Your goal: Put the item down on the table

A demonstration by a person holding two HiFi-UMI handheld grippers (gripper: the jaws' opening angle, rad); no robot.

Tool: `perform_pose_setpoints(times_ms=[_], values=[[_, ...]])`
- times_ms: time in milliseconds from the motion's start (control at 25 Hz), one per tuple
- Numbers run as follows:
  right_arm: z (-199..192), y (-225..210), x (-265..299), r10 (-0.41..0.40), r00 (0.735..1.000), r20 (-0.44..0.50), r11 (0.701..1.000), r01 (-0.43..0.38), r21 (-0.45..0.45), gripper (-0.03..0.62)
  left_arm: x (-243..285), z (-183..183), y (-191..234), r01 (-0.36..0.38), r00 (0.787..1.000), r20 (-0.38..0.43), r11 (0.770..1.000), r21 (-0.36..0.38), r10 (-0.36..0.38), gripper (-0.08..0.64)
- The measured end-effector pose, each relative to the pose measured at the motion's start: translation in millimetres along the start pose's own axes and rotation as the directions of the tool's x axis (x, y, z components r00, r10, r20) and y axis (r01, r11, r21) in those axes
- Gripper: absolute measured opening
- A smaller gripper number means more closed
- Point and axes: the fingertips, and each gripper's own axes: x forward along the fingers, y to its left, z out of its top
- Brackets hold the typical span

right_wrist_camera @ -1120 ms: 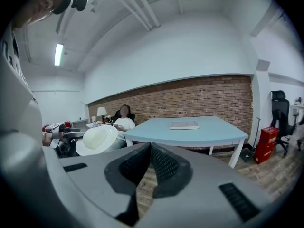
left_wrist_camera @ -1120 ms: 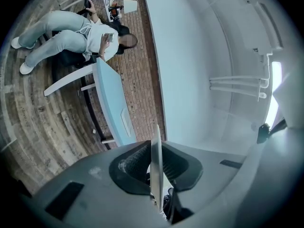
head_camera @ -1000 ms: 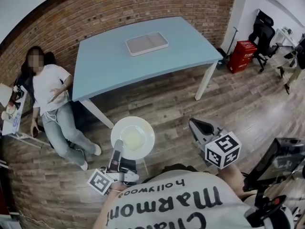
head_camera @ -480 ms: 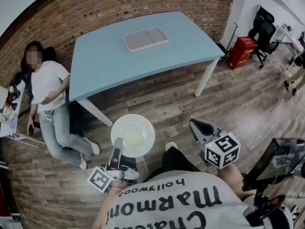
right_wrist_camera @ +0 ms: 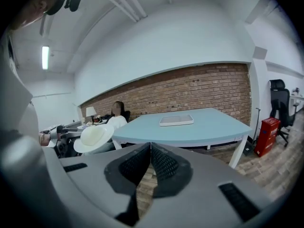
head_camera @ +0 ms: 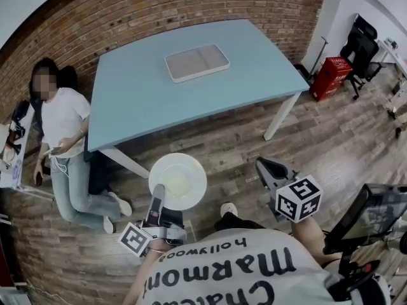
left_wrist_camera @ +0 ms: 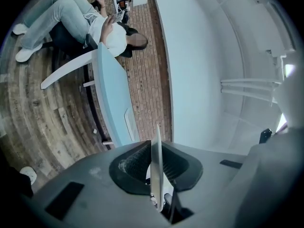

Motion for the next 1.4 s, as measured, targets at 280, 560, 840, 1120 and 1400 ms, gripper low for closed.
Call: perform_pose_setpoints(times_ms=[280,560,840,1120,1400], values=[[25.6,-49.7,46.7,0.023,1.0,0.001,1.0,-0.023,0.002,0.011,64.1,3.5,14.4,-0.024,0.999,0.025,1.0,-0.012,0.025,0.026],[49.0,-95.3,79.7,0.036,0.999,0.003,0.999,-0.036,-0.002,0.011,113.4,4.1,23.6,-0.051,0.997,0.057,0.999,-0.018,0.052,0.026],[57.9,-132.8,100.7,0.064,0.998,-0.005,0.998,-0.064,-0.021,0.011,148.2,-6.0,34.1,-0.054,0.994,0.094,0.998,-0.027,0.056,0.026],[54.5,-147.4,120.2,0.074,0.997,-0.027,0.997,-0.074,-0.013,0.011,169.9,2.1,45.4,-0.075,0.992,0.104,0.997,-0.027,0.077,0.026],[48.6,-159.4,115.5,0.065,0.997,-0.038,0.998,-0.065,0.014,0.011,175.2,-4.9,43.0,-0.087,0.991,0.099,0.996,-0.027,0.089,0.026]])
